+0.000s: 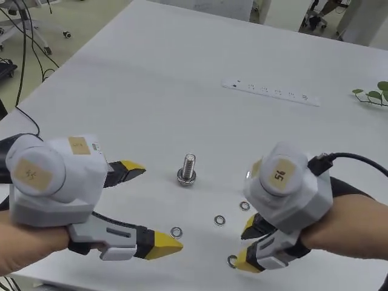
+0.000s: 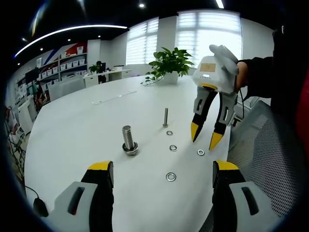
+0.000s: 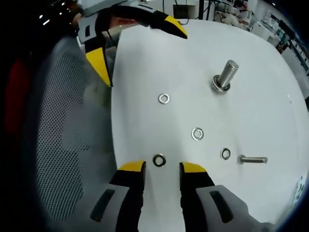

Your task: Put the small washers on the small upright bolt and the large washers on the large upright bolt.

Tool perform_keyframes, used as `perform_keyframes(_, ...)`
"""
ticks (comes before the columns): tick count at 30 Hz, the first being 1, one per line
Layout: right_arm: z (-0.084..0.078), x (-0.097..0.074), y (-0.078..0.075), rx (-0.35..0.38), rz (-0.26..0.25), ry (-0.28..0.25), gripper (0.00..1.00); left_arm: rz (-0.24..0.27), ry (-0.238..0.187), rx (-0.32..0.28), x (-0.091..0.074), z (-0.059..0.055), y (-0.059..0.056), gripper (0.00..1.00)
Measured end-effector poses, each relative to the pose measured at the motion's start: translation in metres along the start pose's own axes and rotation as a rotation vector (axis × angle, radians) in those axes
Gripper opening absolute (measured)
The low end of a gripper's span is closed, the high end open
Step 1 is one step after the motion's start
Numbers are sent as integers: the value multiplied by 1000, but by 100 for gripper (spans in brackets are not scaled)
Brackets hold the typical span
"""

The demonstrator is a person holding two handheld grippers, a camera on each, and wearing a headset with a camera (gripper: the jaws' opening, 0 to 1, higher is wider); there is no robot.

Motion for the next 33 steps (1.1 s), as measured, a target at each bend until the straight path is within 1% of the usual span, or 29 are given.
perform_keyframes(4, -1, 5, 5, -2, 7, 4, 28, -5, -1, 0, 0, 0, -1, 84)
perform_keyframes(8, -3, 8, 7, -2, -4, 5, 26, -9, -1, 2, 0, 1, -1, 84)
perform_keyframes(17, -3, 13, 5, -10, -23, 16, 23, -12, -5, 3, 1, 2, -2, 84)
perform_keyframes(20, -2, 13, 4, -25, -33, 26, 22, -13, -7, 3, 1, 2, -2, 84)
perform_keyframes(28, -2, 15, 4, -35, -39, 31, 19, -15, -5, 1, 1, 3, -2, 84)
perform_keyframes(33, -1, 16, 5, -68, -53, 52, 19, -16, -5, 1, 2, 3, -2, 84)
Point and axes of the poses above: the centre of the closed fingertips' face, and the gripper's own axes: x roughly forward along the fingers, y roughly to its left, z roughly out of its top, the point moved 7 cm from there along -x, roughly backward along the fingers, and after that the axes turned 14 degrees about -x, right-handed, at the moved point
